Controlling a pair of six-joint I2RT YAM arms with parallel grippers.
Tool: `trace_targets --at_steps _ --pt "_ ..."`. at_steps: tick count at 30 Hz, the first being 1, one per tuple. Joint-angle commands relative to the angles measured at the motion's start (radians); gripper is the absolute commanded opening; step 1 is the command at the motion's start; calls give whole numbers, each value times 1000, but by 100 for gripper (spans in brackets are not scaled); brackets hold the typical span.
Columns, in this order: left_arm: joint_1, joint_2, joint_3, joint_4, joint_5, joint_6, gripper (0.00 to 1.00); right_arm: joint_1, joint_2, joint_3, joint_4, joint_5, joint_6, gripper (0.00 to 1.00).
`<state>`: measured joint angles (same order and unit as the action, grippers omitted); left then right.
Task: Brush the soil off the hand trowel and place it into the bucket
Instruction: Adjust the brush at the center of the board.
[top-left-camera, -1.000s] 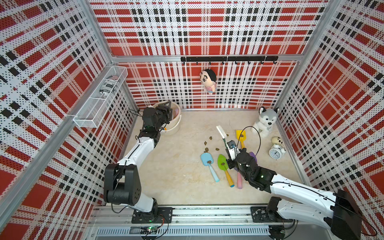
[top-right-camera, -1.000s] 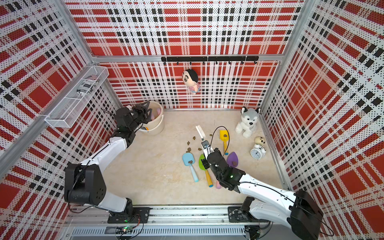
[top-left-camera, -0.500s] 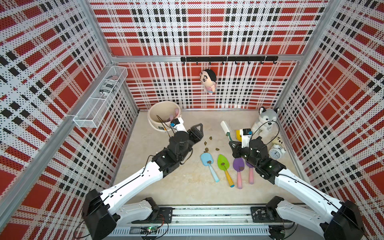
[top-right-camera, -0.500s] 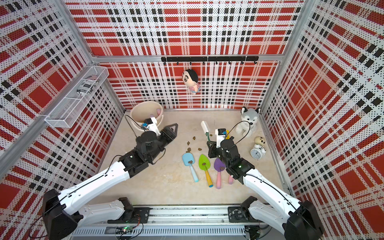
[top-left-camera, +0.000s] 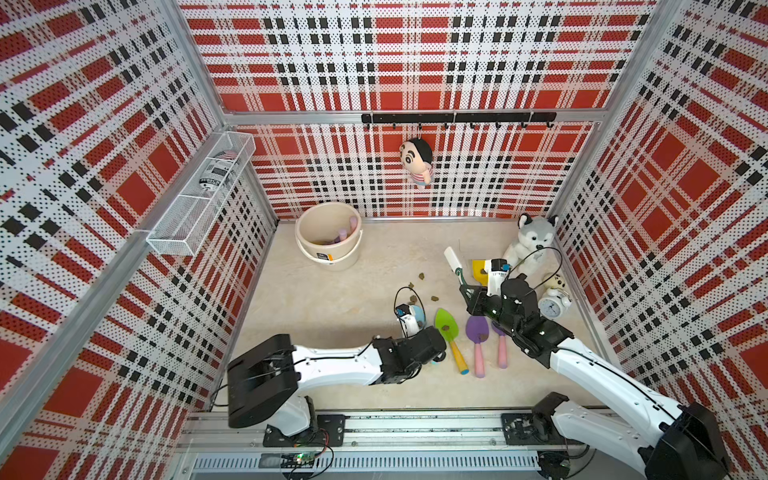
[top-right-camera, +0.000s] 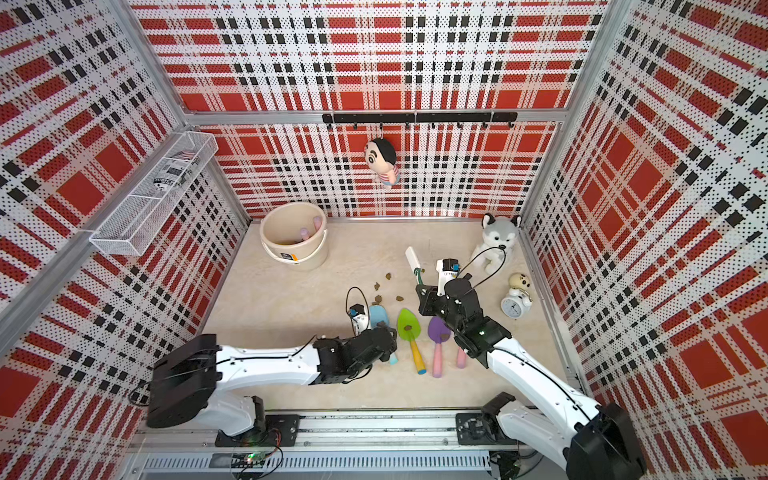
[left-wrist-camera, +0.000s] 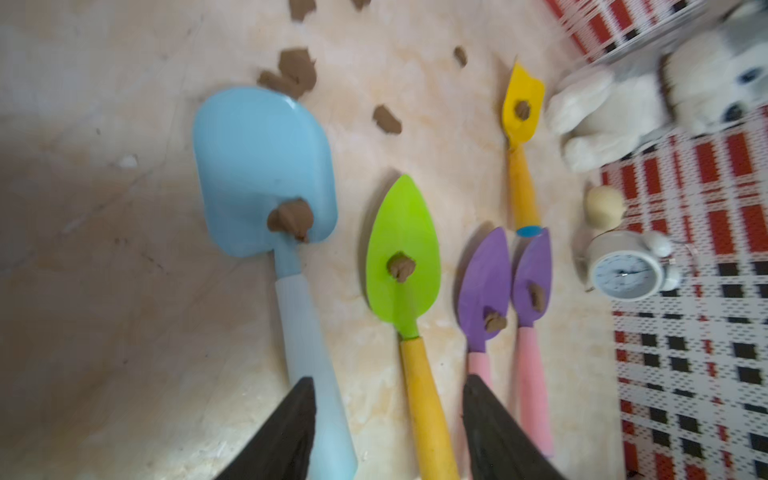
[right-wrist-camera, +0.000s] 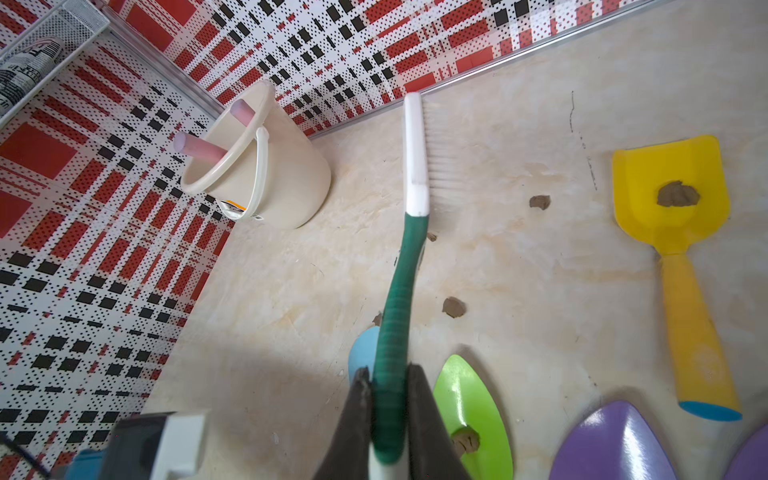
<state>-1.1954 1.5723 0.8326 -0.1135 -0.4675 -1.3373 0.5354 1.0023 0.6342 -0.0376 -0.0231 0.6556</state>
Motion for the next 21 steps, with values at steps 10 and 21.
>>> trace_targets --at_steps 10,21 --pt "-13 261 259 -269 7 83 59 -13 -104 -27 -47 53 -16 0" --pt "-15 269 295 -358 -44 111 59 -14 -85 -25 -43 58 -26 0"
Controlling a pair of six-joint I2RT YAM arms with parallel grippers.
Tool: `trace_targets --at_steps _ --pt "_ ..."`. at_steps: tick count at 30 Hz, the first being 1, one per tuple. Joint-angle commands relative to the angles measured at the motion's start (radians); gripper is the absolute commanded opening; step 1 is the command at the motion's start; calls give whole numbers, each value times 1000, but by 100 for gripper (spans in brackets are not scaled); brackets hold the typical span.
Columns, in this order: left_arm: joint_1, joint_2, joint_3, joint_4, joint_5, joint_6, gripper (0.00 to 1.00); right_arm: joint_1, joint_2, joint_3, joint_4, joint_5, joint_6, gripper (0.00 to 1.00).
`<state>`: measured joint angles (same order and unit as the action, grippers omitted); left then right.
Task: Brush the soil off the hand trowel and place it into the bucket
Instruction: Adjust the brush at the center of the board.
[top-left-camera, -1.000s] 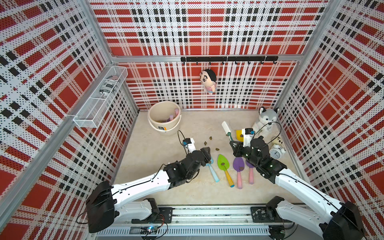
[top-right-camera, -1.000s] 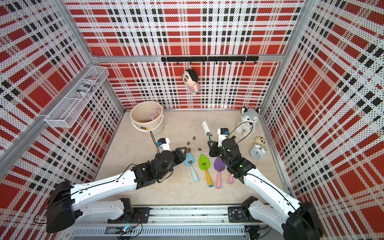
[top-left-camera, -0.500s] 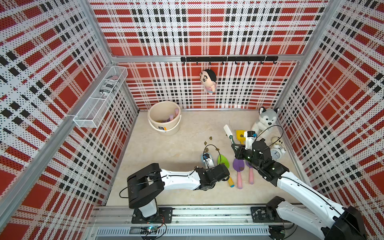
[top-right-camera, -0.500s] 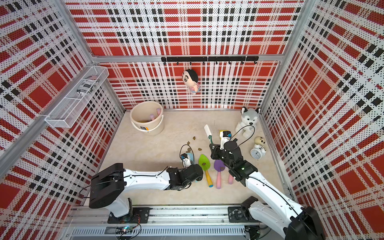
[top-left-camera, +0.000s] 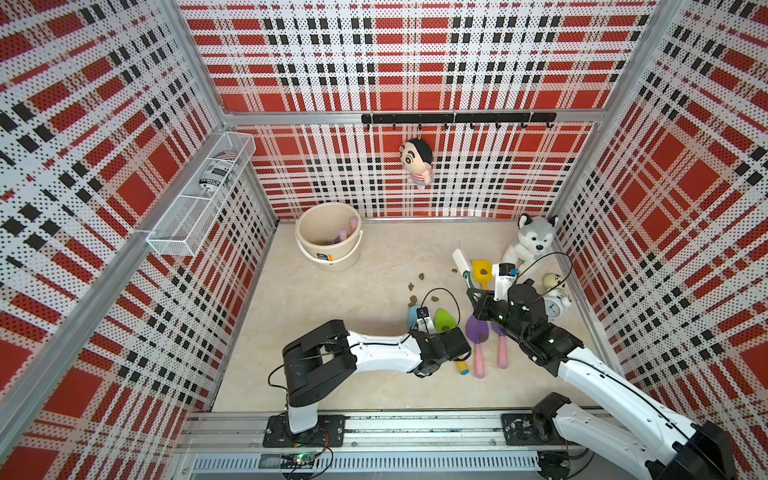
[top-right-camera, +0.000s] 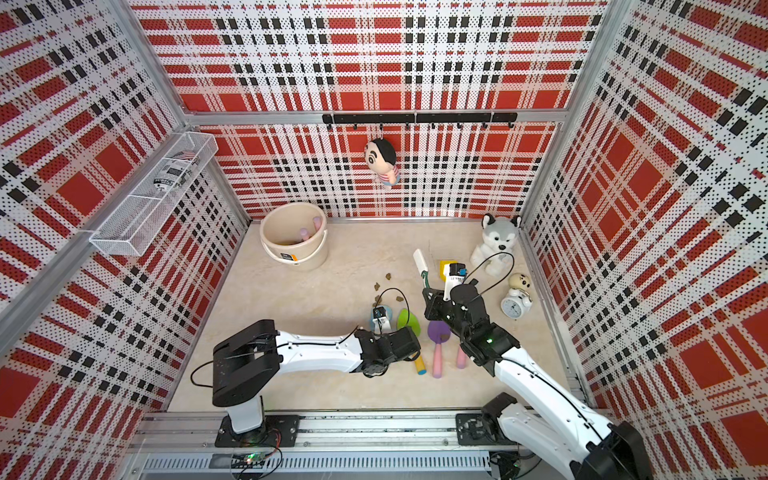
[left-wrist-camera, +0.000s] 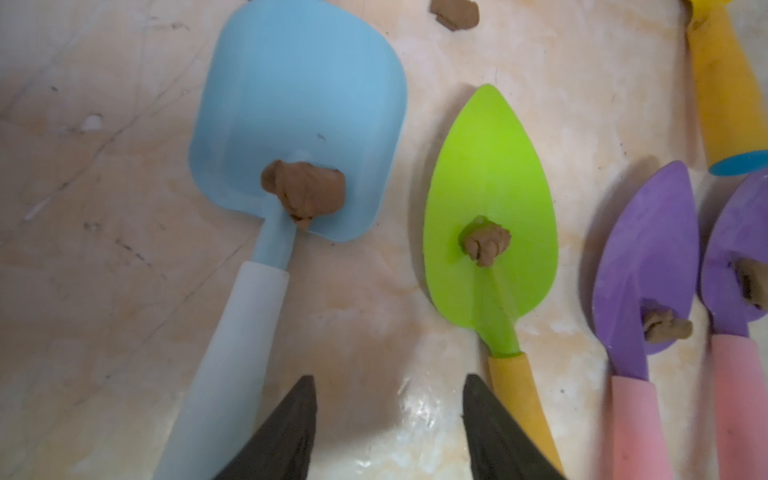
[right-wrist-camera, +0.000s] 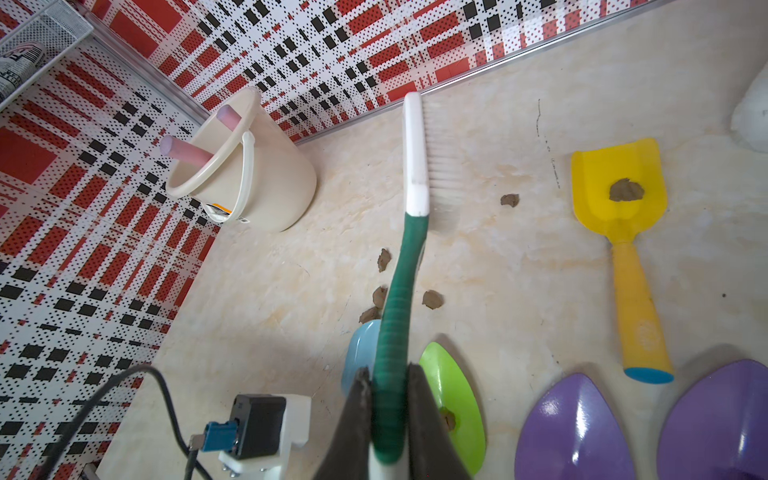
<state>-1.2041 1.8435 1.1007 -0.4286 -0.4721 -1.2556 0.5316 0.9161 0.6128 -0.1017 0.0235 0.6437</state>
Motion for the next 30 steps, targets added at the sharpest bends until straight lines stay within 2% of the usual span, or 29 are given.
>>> trace_targets --at_steps 1,10,12,19,23,30 --pt "-7 -10 29 -38 -50 43 59 -10 5 -2 23 9 -13 0" --pt "16 -130 -7 -30 -126 192 60 -10 13 2 19 7 -14 0" --pt "53 -165 -40 -24 -94 236 61 -11 12 3 19 6 -13 0" --pt "184 -283 -201 70 120 382 63 -11 17 10 17 4 -9 0" --pt "197 -274 -213 44 158 423 64 -11 25 14 19 4 -7 0" --pt "161 -207 -210 33 193 449 63 -11 41 26 19 1 -4 0"
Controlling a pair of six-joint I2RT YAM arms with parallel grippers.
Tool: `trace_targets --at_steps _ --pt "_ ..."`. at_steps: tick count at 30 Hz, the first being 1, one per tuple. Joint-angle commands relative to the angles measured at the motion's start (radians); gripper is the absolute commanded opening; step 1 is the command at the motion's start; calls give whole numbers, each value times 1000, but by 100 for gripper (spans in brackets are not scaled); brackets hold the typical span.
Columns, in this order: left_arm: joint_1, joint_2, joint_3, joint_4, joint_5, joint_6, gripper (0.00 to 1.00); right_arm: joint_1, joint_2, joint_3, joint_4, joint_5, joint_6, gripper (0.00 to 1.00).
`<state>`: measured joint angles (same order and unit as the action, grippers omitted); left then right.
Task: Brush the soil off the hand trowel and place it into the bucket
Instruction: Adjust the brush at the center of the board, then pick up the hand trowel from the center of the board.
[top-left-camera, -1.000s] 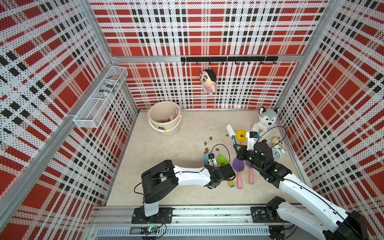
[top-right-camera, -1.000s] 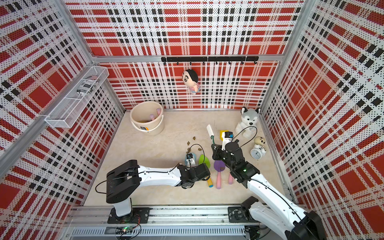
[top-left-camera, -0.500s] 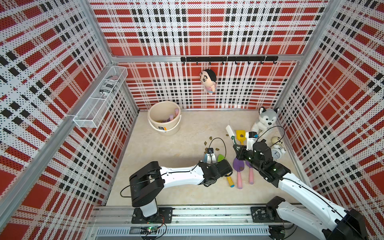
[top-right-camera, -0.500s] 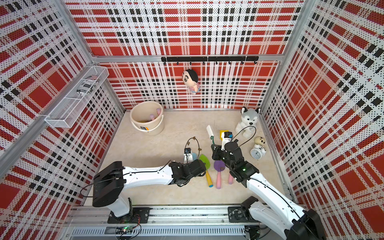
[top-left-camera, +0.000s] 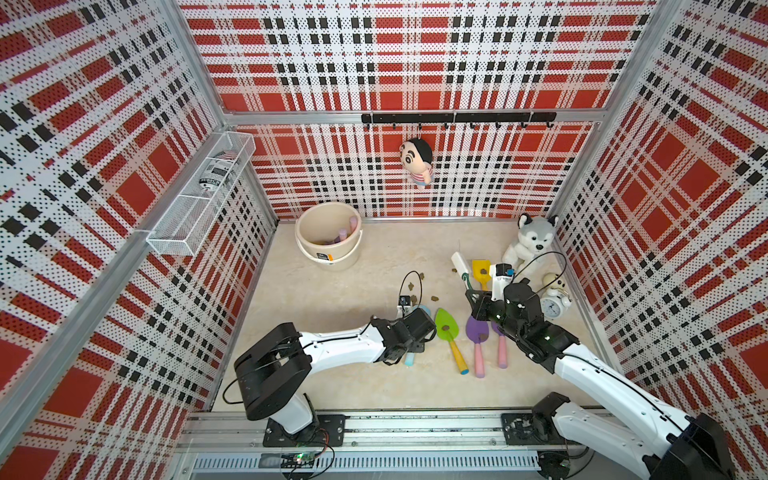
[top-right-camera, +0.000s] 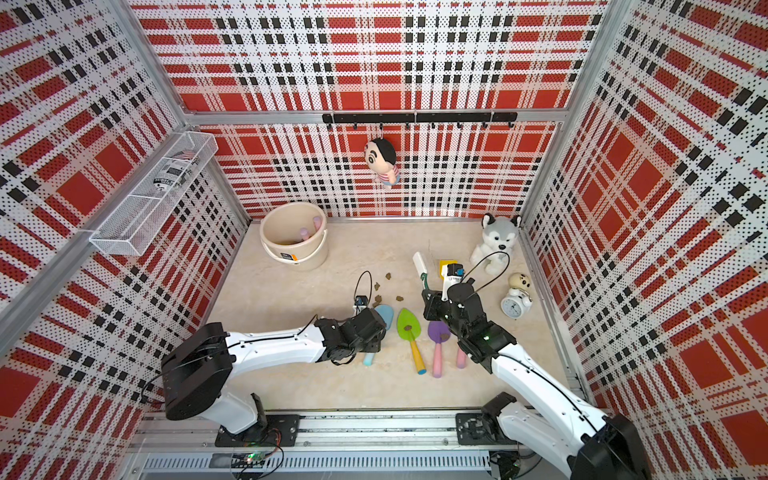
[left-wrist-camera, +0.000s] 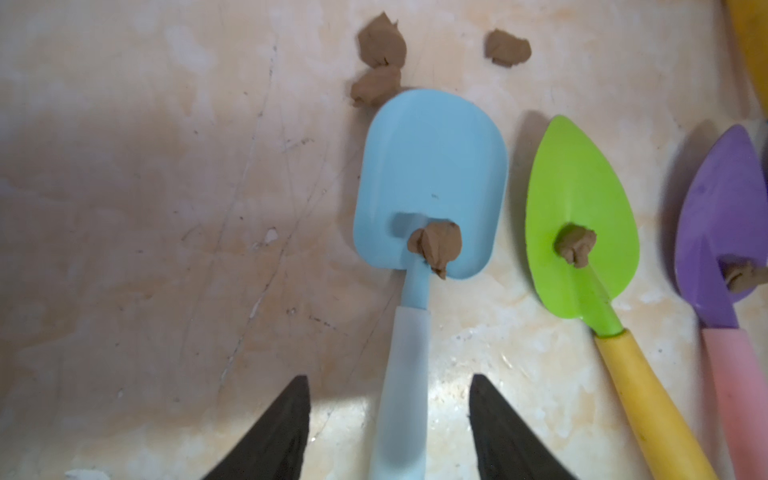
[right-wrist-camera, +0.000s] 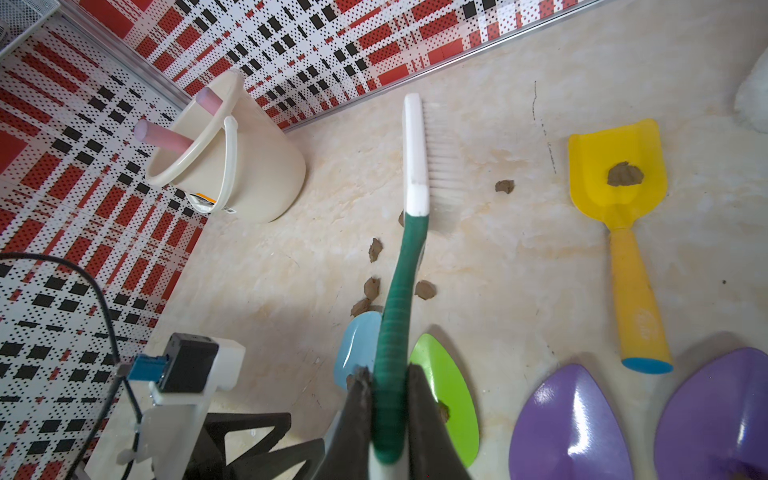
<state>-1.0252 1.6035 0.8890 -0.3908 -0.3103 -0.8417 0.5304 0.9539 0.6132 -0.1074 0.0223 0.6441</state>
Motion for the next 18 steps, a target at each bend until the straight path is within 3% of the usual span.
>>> trace_targets --at_steps 1,9,18 --pt "-24 44 5 -10 30 35 63 -10 2 27 21 4 -6 0" --pt "-98 110 11 -65 10 18 58 -10 -8 22 18 15 -3 0" --pt "-117 113 13 -80 37 0 41 -9 -4 24 22 8 1 0"
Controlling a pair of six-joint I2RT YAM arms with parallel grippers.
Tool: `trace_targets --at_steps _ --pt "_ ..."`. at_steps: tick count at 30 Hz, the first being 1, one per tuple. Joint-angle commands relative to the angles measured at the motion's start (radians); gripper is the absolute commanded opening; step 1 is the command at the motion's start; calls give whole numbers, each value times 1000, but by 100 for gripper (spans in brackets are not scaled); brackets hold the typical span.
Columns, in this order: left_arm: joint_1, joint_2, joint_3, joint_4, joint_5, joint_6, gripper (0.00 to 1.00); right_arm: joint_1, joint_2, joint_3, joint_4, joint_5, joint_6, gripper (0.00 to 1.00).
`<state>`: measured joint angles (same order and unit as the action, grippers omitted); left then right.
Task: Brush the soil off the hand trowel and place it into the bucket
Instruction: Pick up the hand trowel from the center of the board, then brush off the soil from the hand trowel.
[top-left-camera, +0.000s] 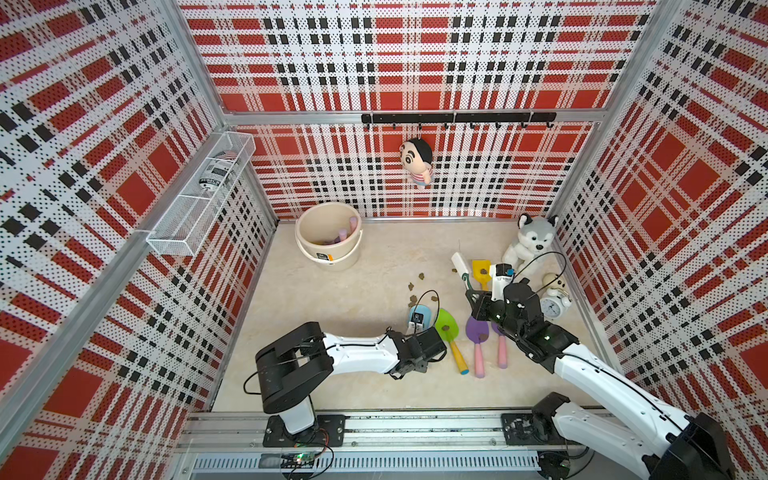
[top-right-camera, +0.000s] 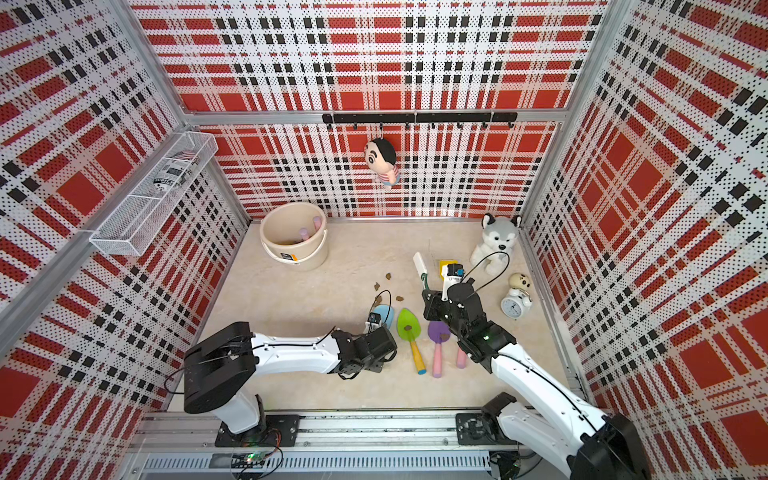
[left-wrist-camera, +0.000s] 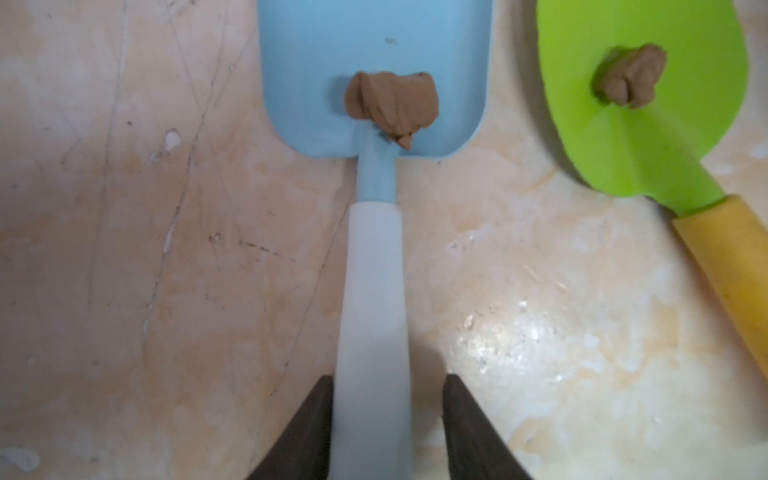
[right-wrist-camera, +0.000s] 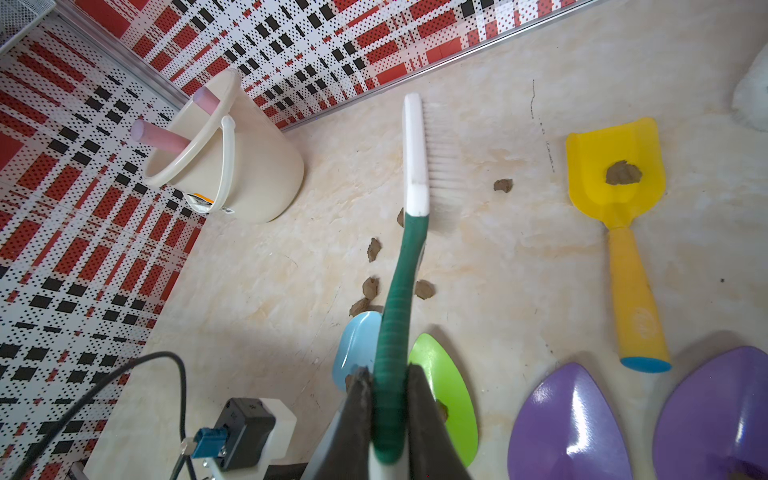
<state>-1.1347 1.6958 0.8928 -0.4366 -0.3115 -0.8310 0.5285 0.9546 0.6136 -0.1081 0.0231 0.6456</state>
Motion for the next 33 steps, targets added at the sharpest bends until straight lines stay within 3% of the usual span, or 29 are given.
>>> trace_targets --at_steps 1,8,16,24,30,33 --pt "-5 16 9 -34 43 -14 38 -8 -5 22 24 8 0 0" --pt "37 -44 12 -35 96 3 26 -8 -8 19 25 1 7 0" --pt "168 -193 40 -87 247 130 0 -10 -3 22 47 -61 18 0" --pt "332 -261 93 -270 244 322 0 -16 68 61 40 -282 -45 0" --pt "363 -290 122 -329 142 406 0 -16 138 93 20 -568 -136 0" --pt "366 -289 115 -322 165 423 0 -15 165 70 78 -665 -114 0"
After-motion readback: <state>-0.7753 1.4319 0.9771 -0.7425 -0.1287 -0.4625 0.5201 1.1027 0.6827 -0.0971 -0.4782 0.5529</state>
